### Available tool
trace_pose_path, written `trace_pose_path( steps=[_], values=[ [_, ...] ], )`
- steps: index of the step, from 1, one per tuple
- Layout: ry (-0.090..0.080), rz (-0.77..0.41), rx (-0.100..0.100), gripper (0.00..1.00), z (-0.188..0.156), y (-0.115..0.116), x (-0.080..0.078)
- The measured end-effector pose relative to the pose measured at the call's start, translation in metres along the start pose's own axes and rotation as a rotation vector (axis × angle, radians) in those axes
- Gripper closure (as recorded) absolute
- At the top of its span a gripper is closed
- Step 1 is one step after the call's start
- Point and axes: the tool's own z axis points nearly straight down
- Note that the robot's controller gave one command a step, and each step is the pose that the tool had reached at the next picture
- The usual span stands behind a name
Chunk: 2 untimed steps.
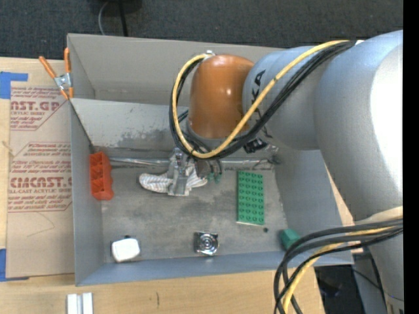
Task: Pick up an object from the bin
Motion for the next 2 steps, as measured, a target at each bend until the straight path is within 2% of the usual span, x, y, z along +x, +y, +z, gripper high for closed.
trace_pose_path(
  steps=[1,2],
  values=[
    [-0.013,0.001,-0.002,1.00,-0.042,0.000,-0.003],
    [-0.001,-0.016,0.000,1.00,-0.096,0.005,-0.002]
  ],
)
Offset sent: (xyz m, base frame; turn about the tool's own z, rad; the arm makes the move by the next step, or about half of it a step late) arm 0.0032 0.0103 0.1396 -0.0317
